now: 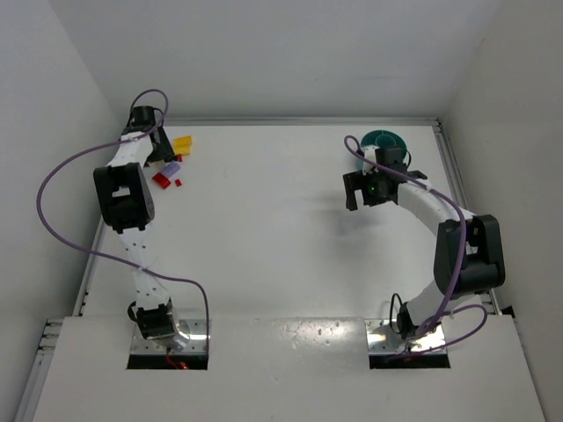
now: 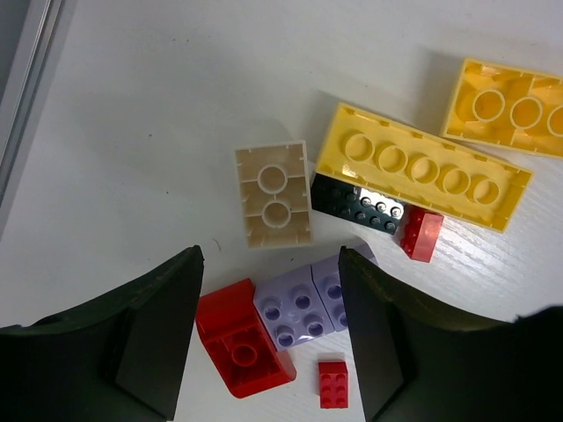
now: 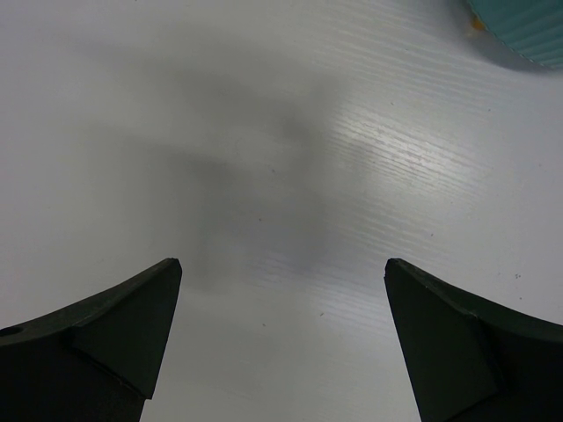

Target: Sort the legos into containers by color

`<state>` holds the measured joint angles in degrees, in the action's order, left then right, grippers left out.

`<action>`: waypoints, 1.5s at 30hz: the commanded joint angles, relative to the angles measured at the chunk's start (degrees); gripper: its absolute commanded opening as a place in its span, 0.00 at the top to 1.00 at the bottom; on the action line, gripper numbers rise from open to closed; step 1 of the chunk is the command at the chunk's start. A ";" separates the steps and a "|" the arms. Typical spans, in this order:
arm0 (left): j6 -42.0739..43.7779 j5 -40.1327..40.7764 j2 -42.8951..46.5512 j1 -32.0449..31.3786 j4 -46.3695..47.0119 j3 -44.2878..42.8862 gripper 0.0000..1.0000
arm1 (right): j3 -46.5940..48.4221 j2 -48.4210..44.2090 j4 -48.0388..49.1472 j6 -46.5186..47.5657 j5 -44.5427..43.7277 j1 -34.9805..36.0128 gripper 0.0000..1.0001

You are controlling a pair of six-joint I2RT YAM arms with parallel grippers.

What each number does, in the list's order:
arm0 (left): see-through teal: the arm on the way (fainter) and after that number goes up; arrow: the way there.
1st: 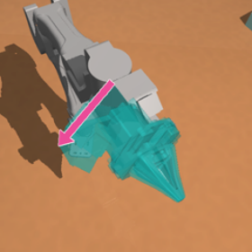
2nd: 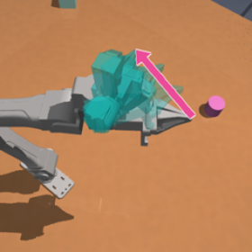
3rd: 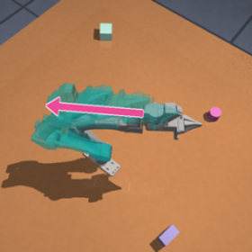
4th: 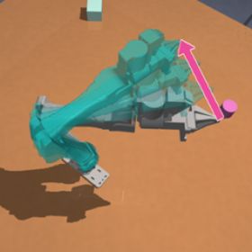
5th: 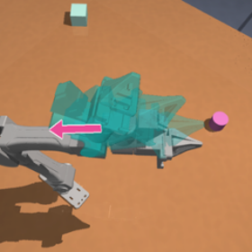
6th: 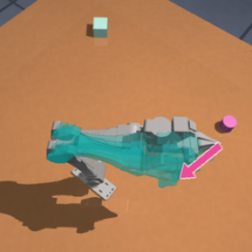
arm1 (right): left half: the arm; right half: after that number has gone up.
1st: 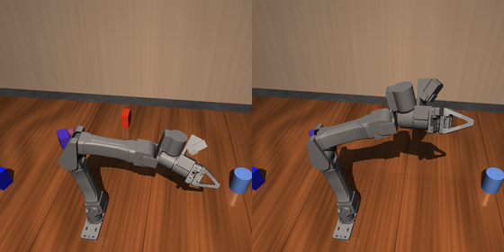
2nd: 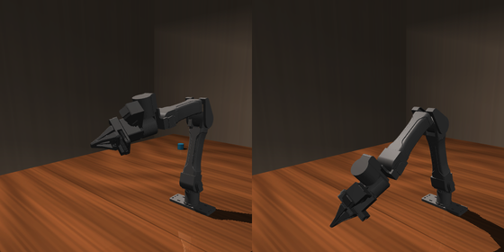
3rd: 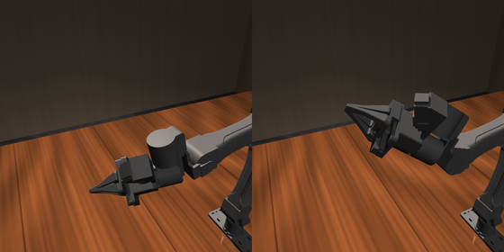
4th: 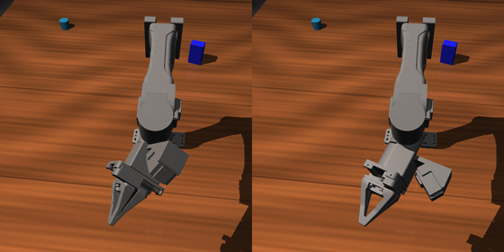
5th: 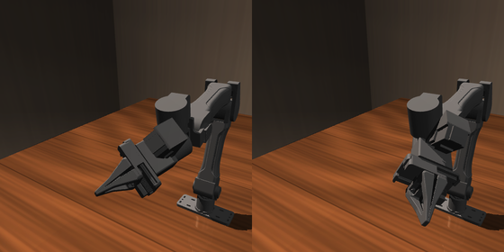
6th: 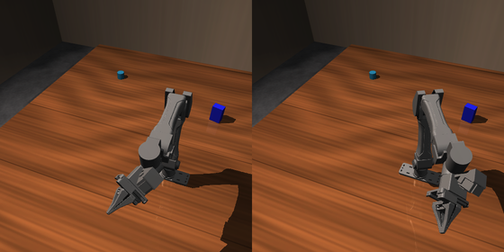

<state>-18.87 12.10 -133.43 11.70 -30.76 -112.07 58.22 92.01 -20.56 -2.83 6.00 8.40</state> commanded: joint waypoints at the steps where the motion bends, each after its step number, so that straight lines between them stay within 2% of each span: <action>1: -1.69 0.91 -0.70 1.13 0.18 -2.10 0.31 | 1.90 0.72 1.92 -0.07 -0.55 0.39 0.00; 10: -1.69 1.44 -1.84 1.74 0.18 -2.62 0.31 | 1.90 1.77 1.92 -0.07 -0.55 0.39 0.00; 19: -1.17 -1.37 -3.60 2.27 0.70 -3.15 0.34 | 2.43 2.30 1.92 -0.07 -0.55 0.39 0.03; 26: 0.06 -3.30 -3.60 2.27 1.84 -2.63 0.38 | 2.43 2.83 1.92 -0.07 -0.55 0.39 0.04; 31: 3.13 -5.42 -3.07 2.27 2.37 -2.10 0.46 | 1.90 2.31 2.54 -0.07 -0.02 0.39 0.05; 34: 3.84 -6.74 -1.50 2.27 3.51 -0.09 0.46 | 1.37 2.30 3.06 -0.07 0.50 0.91 0.05; 39: 5.78 -8.22 -0.26 2.27 5.01 1.15 0.53 | 1.37 1.77 3.07 -0.07 1.03 0.91 0.08; 43: 6.31 -8.23 -1.31 2.27 5.01 0.54 0.67 | 1.37 1.77 2.54 -0.07 1.56 0.91 0.11; 45: 6.92 -7.70 -1.31 2.27 5.01 0.54 0.77 | 1.37 1.77 2.54 -0.07 1.56 0.91 0.12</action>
<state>-13.06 5.15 -136.73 13.23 -26.87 -111.66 58.22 94.76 -19.31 -2.81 6.63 8.88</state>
